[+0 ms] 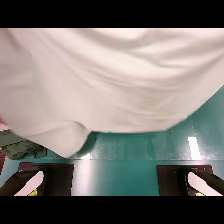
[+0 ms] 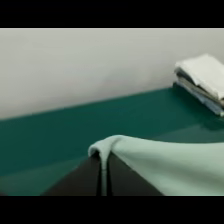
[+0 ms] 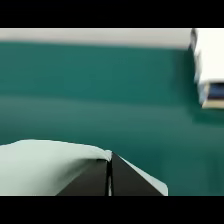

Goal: Fold the shirts.

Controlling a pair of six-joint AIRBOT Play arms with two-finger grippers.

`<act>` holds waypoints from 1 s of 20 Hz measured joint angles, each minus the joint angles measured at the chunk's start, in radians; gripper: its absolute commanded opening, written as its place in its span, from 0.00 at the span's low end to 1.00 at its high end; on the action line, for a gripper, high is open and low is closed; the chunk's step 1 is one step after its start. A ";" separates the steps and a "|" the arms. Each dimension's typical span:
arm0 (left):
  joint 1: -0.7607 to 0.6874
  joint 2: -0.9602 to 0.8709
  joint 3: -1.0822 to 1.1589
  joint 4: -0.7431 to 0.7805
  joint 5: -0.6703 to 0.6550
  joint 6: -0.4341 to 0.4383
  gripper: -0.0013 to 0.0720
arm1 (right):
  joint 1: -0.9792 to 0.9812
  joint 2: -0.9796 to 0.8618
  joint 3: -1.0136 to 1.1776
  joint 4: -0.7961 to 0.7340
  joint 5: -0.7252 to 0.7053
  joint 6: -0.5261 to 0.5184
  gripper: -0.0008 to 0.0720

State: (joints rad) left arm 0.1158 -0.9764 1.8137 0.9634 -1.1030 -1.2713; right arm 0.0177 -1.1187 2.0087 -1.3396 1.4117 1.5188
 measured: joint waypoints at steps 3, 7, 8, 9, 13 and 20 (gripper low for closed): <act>-0.001 -0.131 -0.163 0.002 -0.041 -0.007 0.05 | 0.033 -0.144 -0.097 0.000 0.008 -0.003 0.02; -0.002 -0.351 -0.317 -0.002 -0.023 -0.004 0.05 | 0.069 -0.360 -0.151 0.001 -0.050 -0.019 0.03; -0.002 -0.402 -0.335 -0.004 -0.008 0.003 0.06 | 0.075 -0.414 -0.147 0.000 -0.062 -0.022 0.03; -0.002 -0.442 -0.348 -0.003 0.003 0.007 0.39 | 0.077 -0.457 -0.132 0.002 -0.071 -0.023 0.18; 0.008 -0.522 -0.355 -0.003 0.031 0.014 0.74 | 0.076 -0.571 -0.036 0.015 -0.059 -0.027 0.48; 0.097 -0.439 -0.462 0.113 -0.148 -0.024 0.74 | 0.027 -0.443 -0.218 0.139 0.021 -0.057 0.48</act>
State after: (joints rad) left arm 0.2123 -1.4151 1.3514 1.0763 -1.2514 -1.2949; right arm 0.0444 -1.5612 1.7905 -1.2003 1.4326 1.4620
